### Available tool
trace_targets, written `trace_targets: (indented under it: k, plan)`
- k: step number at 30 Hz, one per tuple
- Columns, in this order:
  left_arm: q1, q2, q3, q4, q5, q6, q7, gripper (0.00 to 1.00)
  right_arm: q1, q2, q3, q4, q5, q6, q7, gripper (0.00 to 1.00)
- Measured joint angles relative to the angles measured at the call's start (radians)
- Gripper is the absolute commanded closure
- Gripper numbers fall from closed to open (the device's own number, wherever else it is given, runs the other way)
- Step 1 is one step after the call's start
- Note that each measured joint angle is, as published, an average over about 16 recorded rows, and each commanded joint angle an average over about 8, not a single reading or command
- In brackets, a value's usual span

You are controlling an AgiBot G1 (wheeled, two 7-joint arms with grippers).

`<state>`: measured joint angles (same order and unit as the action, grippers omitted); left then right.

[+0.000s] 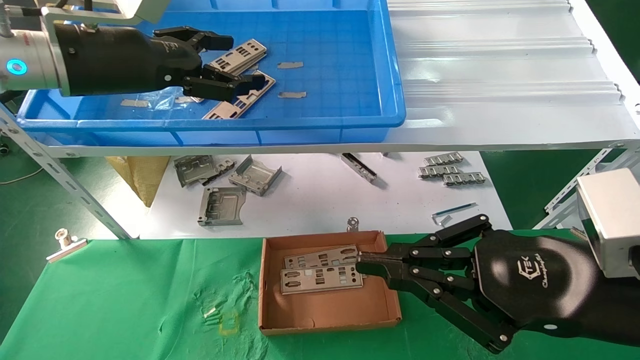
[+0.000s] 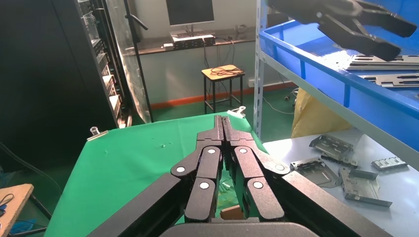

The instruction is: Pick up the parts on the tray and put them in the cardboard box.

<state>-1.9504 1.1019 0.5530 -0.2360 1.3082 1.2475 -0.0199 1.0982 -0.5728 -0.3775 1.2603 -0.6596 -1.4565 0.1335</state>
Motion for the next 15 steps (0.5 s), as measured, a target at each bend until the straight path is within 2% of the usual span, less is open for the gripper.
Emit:
trace_targets:
  k: [9, 15]
  plan:
    - [-0.029, 0.074, 0.001, 0.139, 0.018, -0.184, 0.057, 0.0, 0.0, 0.0, 0.0, 0.0, 0.0, 0.0, 0.0, 0.0]
    - [-0.032, 0.107, -0.004, 0.185, 0.014, -0.247, 0.064, 0.0, 0.0, 0.0, 0.0, 0.0, 0.0, 0.0, 0.0, 0.0]
